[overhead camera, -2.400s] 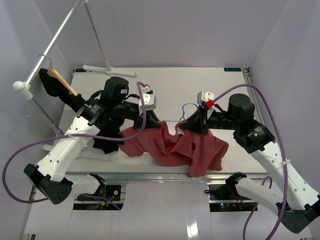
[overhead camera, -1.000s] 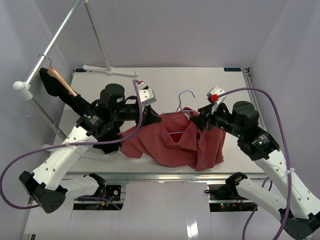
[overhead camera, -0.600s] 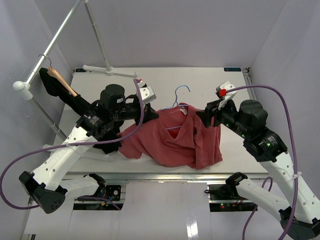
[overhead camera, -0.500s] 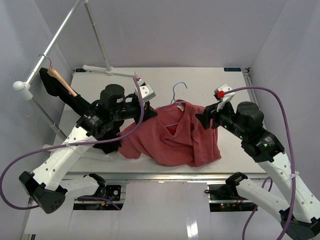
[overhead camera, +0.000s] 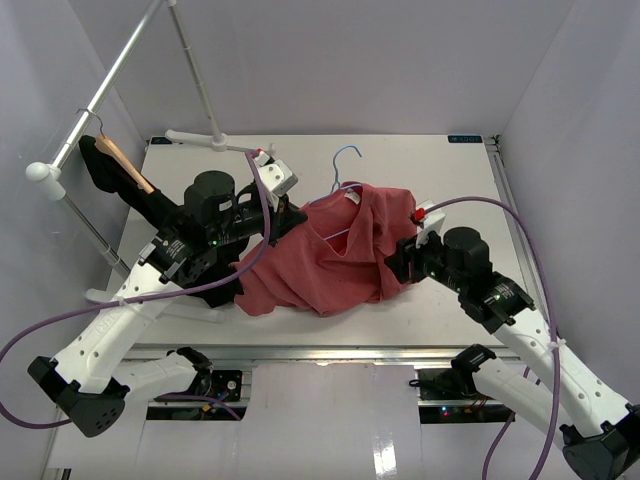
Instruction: Place the t-shirt on the hanger
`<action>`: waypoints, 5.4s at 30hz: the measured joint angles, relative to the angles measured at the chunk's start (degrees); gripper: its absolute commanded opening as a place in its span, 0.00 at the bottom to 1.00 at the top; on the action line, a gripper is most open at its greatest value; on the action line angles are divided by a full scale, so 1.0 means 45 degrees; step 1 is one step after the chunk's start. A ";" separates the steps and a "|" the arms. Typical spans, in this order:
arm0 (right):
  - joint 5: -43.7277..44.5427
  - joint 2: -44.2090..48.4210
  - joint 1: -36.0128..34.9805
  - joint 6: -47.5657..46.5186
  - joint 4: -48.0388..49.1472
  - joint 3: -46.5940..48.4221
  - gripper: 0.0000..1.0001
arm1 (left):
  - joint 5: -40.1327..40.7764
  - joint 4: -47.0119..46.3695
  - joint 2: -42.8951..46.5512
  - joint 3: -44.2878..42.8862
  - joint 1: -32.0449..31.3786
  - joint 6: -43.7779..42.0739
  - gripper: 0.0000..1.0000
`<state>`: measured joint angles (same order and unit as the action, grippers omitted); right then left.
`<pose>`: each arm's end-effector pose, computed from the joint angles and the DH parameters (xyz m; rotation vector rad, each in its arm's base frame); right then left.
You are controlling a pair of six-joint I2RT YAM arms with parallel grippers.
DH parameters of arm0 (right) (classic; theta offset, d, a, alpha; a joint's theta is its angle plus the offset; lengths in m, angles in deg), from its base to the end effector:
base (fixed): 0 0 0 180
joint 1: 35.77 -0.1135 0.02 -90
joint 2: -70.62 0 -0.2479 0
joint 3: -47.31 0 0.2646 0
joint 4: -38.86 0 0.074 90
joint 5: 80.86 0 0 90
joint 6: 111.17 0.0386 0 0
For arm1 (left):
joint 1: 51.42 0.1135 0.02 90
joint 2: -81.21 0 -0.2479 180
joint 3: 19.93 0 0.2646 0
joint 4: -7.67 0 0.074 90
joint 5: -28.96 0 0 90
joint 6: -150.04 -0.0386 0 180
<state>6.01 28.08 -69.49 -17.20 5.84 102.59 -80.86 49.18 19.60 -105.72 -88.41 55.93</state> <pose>0.1660 0.1133 0.3004 -0.5379 1.8801 0.4905 0.1909 -0.1602 0.4071 0.8965 1.6953 -0.7147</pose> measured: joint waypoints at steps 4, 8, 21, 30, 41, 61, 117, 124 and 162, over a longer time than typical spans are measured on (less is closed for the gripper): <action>-0.0093 -0.0207 0.0000 0.0036 0.0688 -0.1062 0.54 | 0.0076 -0.0096 0.0011 0.0000 0.0000 0.0115 0.00; -0.0147 -0.0611 0.0000 0.0085 0.1170 -0.1451 0.54 | 0.0132 -0.0143 0.0011 0.0000 0.0000 0.0184 0.00; 0.1133 -0.2173 0.0000 0.0129 0.3439 -0.2095 0.29 | 0.0084 -0.0213 0.0011 0.0000 0.0005 0.0256 0.00; 0.2906 -0.2159 -0.0010 0.0079 0.2237 -0.1765 0.08 | -0.0002 -0.0504 0.0297 0.0324 0.0000 -0.0055 0.00; 0.4968 -0.2612 0.1255 -0.1101 -0.0696 0.4202 0.08 | 0.0230 -0.0220 0.0836 0.0845 0.0005 -0.0964 0.00; 0.2224 -0.6546 0.4750 -0.1572 -0.1924 0.7333 0.08 | -0.0875 0.0913 0.1155 0.0879 0.0005 -0.1918 0.00; -0.8278 -0.5591 0.0051 -0.4795 -0.2120 0.8928 0.08 | -0.3070 0.0721 -0.0419 -0.1304 0.0091 -0.0745 0.10; -0.8083 -0.5436 0.0101 -0.4440 -0.2919 0.9643 0.08 | -0.1944 0.0644 -0.0307 -0.1733 -0.0305 -0.0808 0.32; -0.6573 -0.4430 0.0835 -0.3404 -0.4586 1.2362 0.08 | 0.5564 0.2927 0.1137 -0.0860 0.0029 -0.0470 0.61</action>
<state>-23.57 8.14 -65.73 -32.52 -14.80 158.22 -55.82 62.35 24.71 -109.59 -88.28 53.81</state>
